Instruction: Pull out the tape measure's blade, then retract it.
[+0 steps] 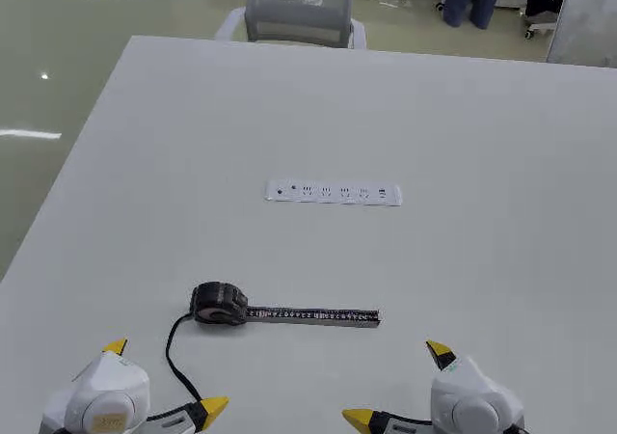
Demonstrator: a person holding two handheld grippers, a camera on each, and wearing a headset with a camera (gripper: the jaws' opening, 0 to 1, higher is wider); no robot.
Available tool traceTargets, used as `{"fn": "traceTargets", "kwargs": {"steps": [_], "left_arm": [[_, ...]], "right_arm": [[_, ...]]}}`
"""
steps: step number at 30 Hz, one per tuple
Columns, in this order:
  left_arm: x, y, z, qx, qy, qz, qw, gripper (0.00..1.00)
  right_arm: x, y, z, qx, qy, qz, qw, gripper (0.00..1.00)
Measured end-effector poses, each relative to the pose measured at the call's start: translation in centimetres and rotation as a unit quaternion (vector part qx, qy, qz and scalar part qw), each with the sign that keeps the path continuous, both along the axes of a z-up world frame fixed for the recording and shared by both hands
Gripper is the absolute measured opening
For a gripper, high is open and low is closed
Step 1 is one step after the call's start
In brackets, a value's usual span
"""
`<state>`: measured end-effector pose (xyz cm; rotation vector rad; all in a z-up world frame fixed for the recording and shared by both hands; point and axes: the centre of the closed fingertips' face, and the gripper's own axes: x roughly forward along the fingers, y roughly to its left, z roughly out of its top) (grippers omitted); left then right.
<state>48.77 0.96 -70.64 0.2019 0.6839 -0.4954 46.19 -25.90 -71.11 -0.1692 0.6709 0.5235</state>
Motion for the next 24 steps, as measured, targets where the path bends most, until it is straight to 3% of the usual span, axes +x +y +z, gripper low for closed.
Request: {"fn": "traceTargets", "kwargs": {"steps": [12,24], "left_arm": [[-0.3,-0.2,0.5,-0.007,-0.004,0.025,0.9997,0.99],[-0.4,-0.7,0.8,-0.01,-0.008,0.038,0.9992,0.98]], "right_arm": [[-0.1,1.6,1.5,0.033,-0.014,-0.024,0.9991,1.0],[-0.2,1.7,1.9,0.035,-0.024,-0.03,0.9986,1.0]]}}
